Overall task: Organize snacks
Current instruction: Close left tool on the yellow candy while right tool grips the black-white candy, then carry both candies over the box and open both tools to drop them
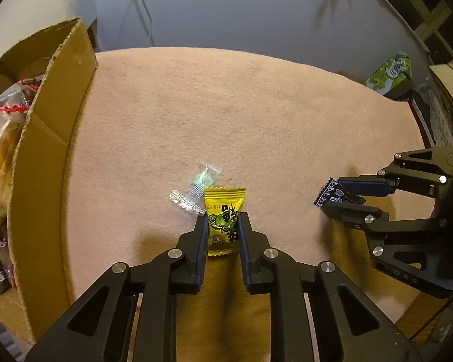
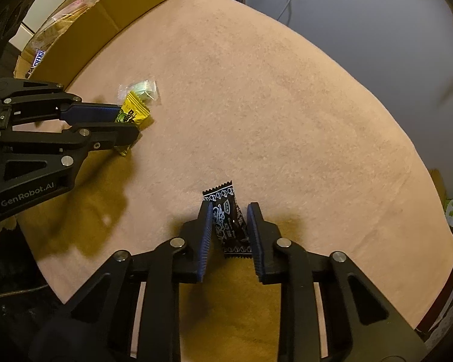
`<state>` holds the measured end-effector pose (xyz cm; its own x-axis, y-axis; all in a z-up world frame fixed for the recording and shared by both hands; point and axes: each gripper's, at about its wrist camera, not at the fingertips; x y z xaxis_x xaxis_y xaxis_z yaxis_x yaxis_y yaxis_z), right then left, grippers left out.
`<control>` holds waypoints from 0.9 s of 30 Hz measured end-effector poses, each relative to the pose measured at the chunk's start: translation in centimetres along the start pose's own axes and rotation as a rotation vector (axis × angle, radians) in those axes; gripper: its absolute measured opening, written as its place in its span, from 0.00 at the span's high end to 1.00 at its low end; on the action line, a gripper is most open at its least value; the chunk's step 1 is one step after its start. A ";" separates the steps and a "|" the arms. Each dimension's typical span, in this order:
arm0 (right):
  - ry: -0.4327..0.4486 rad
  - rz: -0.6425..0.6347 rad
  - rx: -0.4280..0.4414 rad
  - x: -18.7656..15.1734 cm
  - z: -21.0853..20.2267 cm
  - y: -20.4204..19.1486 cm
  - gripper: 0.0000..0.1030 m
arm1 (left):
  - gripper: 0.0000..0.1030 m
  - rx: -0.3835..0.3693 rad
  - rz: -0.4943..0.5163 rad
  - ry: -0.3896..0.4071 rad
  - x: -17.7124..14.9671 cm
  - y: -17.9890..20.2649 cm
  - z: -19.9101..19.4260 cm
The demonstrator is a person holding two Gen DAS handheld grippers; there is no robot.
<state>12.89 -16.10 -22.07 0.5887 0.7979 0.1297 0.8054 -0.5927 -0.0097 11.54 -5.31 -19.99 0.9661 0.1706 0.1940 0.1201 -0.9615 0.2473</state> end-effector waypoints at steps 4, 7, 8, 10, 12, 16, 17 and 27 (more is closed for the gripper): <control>0.002 -0.017 -0.010 0.1 0.0 -0.5 0.78 | 0.84 -0.003 0.020 0.003 -0.2 0.7 0.1; 0.005 -0.007 -0.015 -0.1 -0.1 -1.0 0.81 | 0.86 -0.010 0.020 0.007 -0.6 0.4 -0.1; 0.008 -0.002 -0.012 -0.1 -0.2 -1.1 0.81 | 0.86 -0.015 0.013 0.006 -0.7 0.3 -0.1; 0.018 0.015 -0.005 -0.3 -0.5 -1.1 0.82 | 0.87 -0.032 -0.004 0.001 -0.7 -0.1 -0.4; 0.025 0.025 -0.002 -0.4 -0.2 -0.5 0.84 | 0.88 -0.042 -0.015 0.004 -0.7 -0.6 -0.7; 0.042 0.049 0.004 -0.7 -0.7 -0.3 0.89 | 0.88 -0.059 -0.039 0.008 -0.8 -1.3 -1.4; 0.047 0.055 0.004 -0.9 -0.9 -0.4 0.90 | 0.88 -0.063 -0.045 0.008 -0.8 -1.5 -1.6; 0.098 0.083 0.008 -1.0 -3.2 -0.2 0.90 | 0.88 -0.091 -0.075 0.065 -1.0 -3.4 -5.0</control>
Point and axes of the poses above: each gripper's, at about its wrist camera, not at the fingertips, and z roughly the way its jaws point, y to its right, x to its top, and after that the axes turned 13 degrees about -z, right-handed
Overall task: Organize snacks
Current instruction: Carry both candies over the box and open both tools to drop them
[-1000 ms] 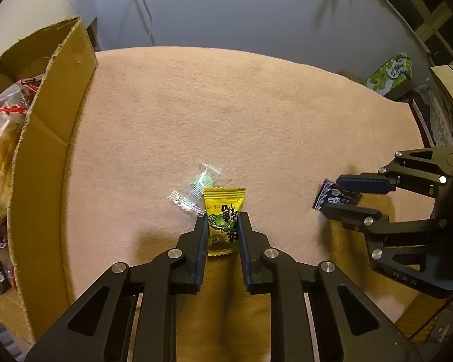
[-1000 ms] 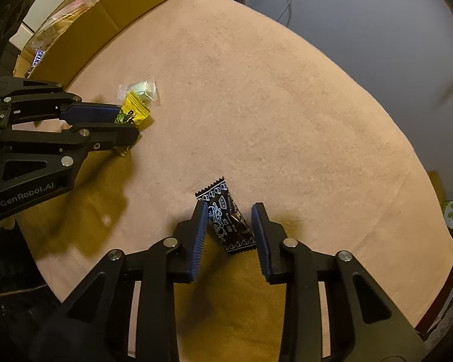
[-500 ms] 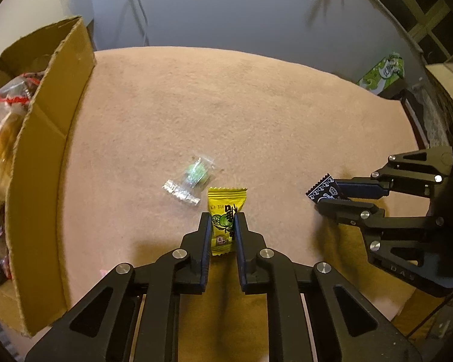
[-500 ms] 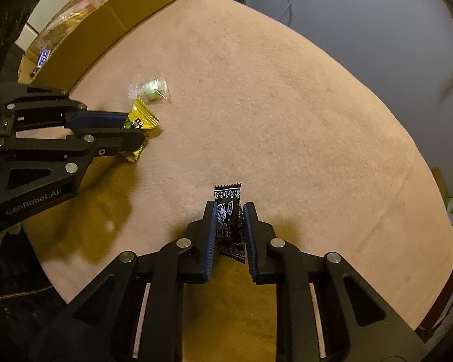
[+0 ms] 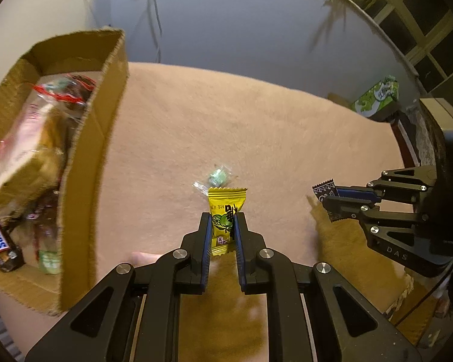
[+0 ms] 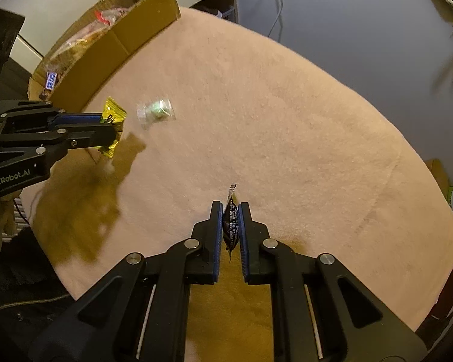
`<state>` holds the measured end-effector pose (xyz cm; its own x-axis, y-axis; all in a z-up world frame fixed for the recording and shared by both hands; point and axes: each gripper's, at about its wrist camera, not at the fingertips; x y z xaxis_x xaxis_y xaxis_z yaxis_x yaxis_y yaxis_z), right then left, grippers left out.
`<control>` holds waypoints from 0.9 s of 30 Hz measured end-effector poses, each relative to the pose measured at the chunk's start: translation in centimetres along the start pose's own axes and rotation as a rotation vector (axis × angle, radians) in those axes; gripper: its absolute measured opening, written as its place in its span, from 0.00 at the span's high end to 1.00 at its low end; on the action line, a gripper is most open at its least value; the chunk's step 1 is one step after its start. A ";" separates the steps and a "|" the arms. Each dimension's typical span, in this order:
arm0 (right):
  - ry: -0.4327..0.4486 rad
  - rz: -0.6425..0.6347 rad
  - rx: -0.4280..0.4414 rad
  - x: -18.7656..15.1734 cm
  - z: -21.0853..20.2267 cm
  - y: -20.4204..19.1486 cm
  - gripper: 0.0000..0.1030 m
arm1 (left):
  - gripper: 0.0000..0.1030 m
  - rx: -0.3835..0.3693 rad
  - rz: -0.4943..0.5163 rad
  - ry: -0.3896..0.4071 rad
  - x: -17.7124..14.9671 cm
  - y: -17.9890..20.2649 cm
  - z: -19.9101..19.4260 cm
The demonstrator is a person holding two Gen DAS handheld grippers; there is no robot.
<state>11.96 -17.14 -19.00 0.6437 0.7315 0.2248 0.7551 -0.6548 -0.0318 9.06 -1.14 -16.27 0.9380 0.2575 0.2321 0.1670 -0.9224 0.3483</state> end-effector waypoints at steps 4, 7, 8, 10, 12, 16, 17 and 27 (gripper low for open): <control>0.034 -0.009 0.006 0.7 -1.3 -0.4 0.90 | 0.88 -0.001 -0.010 0.032 0.3 -0.6 -1.6; 0.053 -0.022 0.013 1.5 -2.5 -0.5 0.90 | 0.88 0.001 -0.024 0.057 0.5 -1.4 -2.7; 0.060 -0.028 0.019 2.0 -2.8 -0.8 0.90 | 0.88 0.004 -0.030 0.063 0.6 -1.5 -2.9; 0.075 -0.044 0.027 3.2 -3.0 -1.0 0.90 | 0.88 0.011 -0.041 0.077 0.8 -2.1 -3.5; 0.085 -0.057 0.034 4.7 -3.7 -2.0 0.90 | 0.88 0.020 -0.060 0.094 1.0 -2.8 -4.0; 0.115 -0.092 0.045 7.5 -3.8 -3.0 0.90 | 0.88 0.032 -0.097 0.120 1.2 -4.7 -5.1; 0.123 -0.100 0.049 8.2 -3.9 -3.2 0.90 | 0.88 0.036 -0.106 0.125 1.2 -5.0 -5.3; 0.163 -0.178 0.077 14.6 -3.6 -6.8 0.90 | 0.88 0.079 -0.194 0.168 1.4 -9.6 -7.1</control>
Point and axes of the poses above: each gripper's, at about its wrist camera, not at the fingertips, and z roughly the way its jaws point, y to its right, x to its top, and after that the axes turned 13 degrees about -z, right-handed
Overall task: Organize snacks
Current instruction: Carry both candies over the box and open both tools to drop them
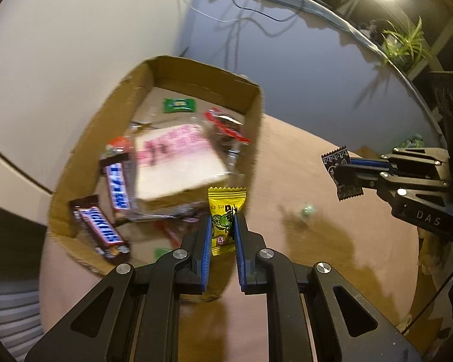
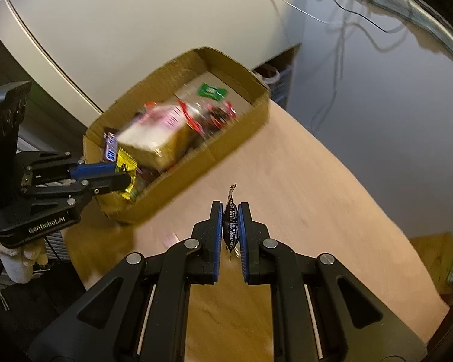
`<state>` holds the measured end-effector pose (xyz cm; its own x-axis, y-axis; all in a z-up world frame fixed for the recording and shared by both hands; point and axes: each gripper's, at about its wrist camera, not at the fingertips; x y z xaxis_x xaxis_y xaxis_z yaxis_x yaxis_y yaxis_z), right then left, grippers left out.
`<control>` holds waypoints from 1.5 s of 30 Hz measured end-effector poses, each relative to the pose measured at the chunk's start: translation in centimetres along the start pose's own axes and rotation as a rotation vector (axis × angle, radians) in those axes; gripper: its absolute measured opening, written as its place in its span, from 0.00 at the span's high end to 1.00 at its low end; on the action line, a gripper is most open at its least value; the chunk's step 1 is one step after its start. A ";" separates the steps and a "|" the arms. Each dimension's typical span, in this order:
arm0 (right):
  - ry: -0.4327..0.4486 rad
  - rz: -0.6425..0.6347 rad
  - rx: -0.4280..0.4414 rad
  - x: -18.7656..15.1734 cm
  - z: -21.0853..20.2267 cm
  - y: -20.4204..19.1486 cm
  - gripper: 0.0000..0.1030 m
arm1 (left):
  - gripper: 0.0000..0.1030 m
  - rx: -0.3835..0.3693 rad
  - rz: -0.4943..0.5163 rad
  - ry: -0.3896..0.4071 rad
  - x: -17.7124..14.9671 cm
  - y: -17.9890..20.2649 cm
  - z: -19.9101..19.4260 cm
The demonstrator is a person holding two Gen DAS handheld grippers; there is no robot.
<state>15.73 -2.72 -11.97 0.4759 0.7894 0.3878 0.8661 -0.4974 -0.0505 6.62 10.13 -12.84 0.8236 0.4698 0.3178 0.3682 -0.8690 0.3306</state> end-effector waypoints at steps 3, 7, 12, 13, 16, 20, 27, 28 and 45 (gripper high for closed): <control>0.000 -0.026 0.009 1.6 0.6 -0.8 0.90 | 0.88 0.011 -0.015 0.009 0.3 -1.2 -0.3; -0.006 -0.058 0.018 3.3 1.4 -1.7 0.90 | 0.88 0.024 -0.041 0.021 0.7 -2.9 -0.7; -0.013 -0.081 0.026 4.8 2.3 -2.5 0.90 | 0.88 0.040 -0.066 0.028 1.0 -4.3 -0.8; -0.015 -0.085 0.027 5.1 2.6 -2.6 0.90 | 0.88 0.042 -0.068 0.028 1.1 -4.4 -0.8; -0.026 -0.100 0.032 6.0 3.4 -3.2 0.90 | 0.88 0.043 -0.075 0.026 1.4 -4.9 -0.8; -0.039 -0.114 0.042 6.8 4.2 -3.8 0.90 | 0.88 0.049 -0.076 0.025 1.5 -5.3 -0.6; -0.049 -0.129 0.048 7.7 5.2 -4.8 0.90 | 0.88 0.050 -0.075 0.023 1.8 -5.7 -0.4; -0.050 -0.131 0.048 7.8 5.3 -4.9 0.90 | 0.88 0.051 -0.075 0.023 1.8 -5.8 -0.4; -0.001 -0.096 -0.007 8.4 4.1 -4.3 0.32 | 0.44 0.075 -0.082 0.052 2.4 -6.0 -0.7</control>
Point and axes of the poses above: each gripper's, at about its wrist camera, not at the fingertips, and z roughly the way its jaws point, y to its right, x to its top, and after that the axes turned 13 degrees about -z, right-handed
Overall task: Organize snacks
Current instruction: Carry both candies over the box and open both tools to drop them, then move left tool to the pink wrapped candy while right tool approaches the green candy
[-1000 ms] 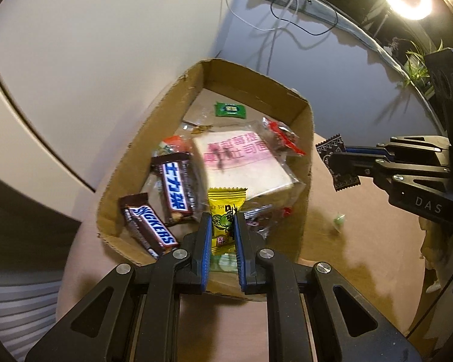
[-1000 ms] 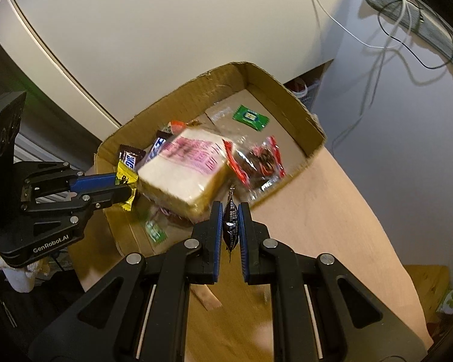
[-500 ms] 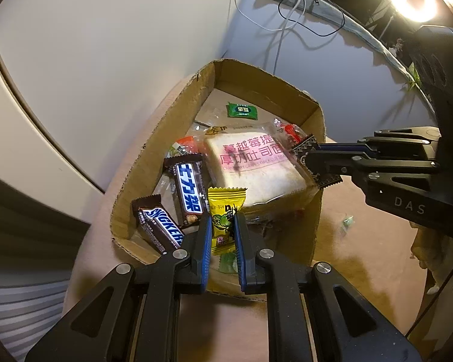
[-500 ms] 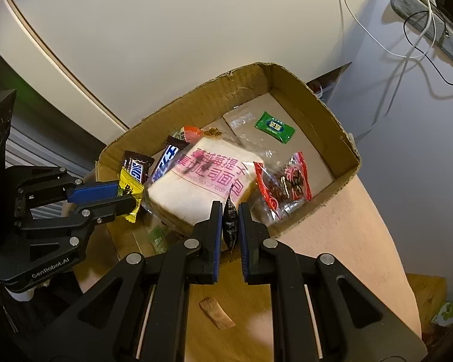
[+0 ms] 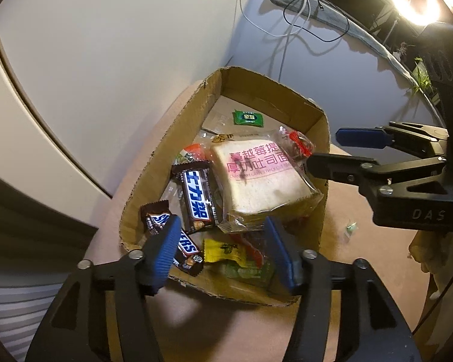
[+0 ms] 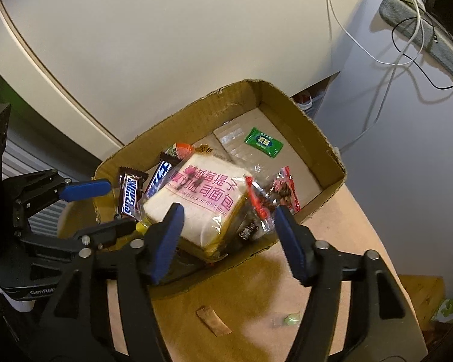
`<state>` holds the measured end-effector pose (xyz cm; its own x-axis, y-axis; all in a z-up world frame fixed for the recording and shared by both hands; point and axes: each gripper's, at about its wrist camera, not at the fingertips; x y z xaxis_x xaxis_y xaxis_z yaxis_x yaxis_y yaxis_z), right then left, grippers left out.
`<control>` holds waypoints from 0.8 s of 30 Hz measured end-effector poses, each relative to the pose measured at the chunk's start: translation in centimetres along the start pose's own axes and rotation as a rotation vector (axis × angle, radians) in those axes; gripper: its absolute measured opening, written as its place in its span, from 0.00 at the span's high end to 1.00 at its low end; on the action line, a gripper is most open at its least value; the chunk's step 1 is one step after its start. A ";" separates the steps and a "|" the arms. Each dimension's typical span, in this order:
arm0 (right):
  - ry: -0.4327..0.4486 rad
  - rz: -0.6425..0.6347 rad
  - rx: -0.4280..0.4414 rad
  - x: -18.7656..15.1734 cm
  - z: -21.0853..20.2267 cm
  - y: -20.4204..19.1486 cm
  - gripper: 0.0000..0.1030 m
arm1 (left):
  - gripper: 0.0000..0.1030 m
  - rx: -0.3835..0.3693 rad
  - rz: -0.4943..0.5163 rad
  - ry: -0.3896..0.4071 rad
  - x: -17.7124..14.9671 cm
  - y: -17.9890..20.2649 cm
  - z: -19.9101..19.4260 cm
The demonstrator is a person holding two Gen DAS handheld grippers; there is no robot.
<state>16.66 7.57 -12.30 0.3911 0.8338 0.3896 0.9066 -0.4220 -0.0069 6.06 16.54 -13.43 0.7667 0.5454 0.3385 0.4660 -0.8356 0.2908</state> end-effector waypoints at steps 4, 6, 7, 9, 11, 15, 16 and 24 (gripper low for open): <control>0.005 0.022 -0.006 -0.1 -0.1 0.5 0.26 | 0.42 0.016 0.019 0.004 -0.1 0.2 0.0; -0.001 0.028 -0.011 -0.3 -0.1 0.6 0.26 | 0.41 0.021 0.023 0.008 -0.2 0.3 -0.1; -0.003 0.031 -0.014 -0.3 0.0 0.7 0.26 | 0.41 0.021 0.023 0.009 -0.2 0.3 -0.1; -0.006 0.038 -0.020 -0.5 0.0 0.7 0.26 | 0.41 0.022 0.025 0.012 -0.2 0.4 -0.2; 0.000 0.044 -0.031 -0.7 -0.1 0.9 0.26 | 0.41 0.024 0.028 0.013 -0.2 0.5 -0.2; 0.042 0.048 -0.054 -1.5 -1.1 1.3 0.26 | 0.41 0.020 0.036 0.015 -0.6 0.9 -0.4; 0.058 0.044 -0.064 -1.8 -1.5 1.5 0.26 | 0.41 0.019 0.037 0.016 -0.7 1.0 -0.5; 0.066 0.058 -0.119 -5.2 -4.0 3.7 0.26 | 0.41 -0.012 0.071 0.009 -3.0 3.0 -1.4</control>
<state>17.36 0.31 -10.69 0.4273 0.7836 0.4511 0.8561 -0.5111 0.0768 4.52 12.54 -12.28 0.7937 0.4854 0.3667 0.4054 -0.8714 0.2761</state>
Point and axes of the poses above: each gripper's, at about its wrist camera, not at the fingertips, and z roughly the way its jaws point, y to its right, x to its top, and after that the axes turned 13 degrees about -z, right-handed
